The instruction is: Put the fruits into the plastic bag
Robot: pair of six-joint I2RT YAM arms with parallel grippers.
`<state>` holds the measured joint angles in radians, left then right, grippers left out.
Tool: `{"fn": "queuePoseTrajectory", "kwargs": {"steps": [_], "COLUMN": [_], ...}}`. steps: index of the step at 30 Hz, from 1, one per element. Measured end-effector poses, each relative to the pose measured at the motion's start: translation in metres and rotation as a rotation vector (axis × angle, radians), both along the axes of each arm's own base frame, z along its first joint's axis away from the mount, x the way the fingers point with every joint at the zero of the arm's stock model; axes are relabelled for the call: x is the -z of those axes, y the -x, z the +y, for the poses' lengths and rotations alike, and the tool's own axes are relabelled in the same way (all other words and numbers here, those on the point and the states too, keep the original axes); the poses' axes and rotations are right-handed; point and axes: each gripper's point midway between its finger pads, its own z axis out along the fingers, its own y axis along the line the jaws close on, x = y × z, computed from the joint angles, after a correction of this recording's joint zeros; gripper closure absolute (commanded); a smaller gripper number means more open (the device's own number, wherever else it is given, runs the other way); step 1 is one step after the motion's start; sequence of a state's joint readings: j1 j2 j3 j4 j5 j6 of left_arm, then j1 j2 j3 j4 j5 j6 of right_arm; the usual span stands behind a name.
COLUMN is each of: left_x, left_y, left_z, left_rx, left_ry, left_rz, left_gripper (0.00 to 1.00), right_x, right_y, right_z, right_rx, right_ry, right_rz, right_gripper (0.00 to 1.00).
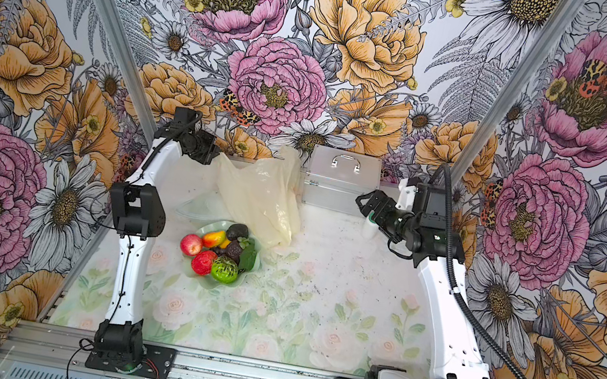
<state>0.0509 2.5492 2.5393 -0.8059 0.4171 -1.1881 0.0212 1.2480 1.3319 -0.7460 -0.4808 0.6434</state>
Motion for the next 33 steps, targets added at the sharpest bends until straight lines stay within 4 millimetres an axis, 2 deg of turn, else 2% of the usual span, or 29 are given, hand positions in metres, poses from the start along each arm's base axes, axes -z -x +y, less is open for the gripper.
{"fn": "queuePoseTrajectory", "kwargs": {"steps": [12,16,22,25,28,33], "left_x": [-0.052,-0.088,-0.159,-0.187,-0.209,-0.227], "left_y": [-0.004,0.002,0.018,0.027,0.033,0.037], "left_z": [-0.012,-0.014,-0.018,-0.021,-0.027,-0.037], "left_rx": [0.031,0.041,0.063,0.076,0.091,0.120], "left_ry": [0.006,-0.007,-0.034,-0.048,-0.061,-0.075], "left_rz": [-0.112,-0.175,-0.309,-0.364,-0.419,-0.471], "left_gripper": [1.00,1.00,1.00,1.00,1.00,1.00], "right_x": [0.000,-0.004,-0.011,-0.015,-0.018,-0.022], "right_y": [0.013,0.018,0.025,0.029,0.033,0.041], "right_z": [0.000,0.000,0.001,0.003,0.003,0.003], "right_rx": [0.014,0.021,0.021,0.020,0.024,0.029], "right_ry": [-0.018,-0.027,-0.050,-0.065,-0.073,-0.087], "right_rz": [0.001,-0.009,-0.021,-0.025,-0.032,-0.046], "right_gripper": [0.05,0.05,0.04,0.04,0.04,0.04]}}
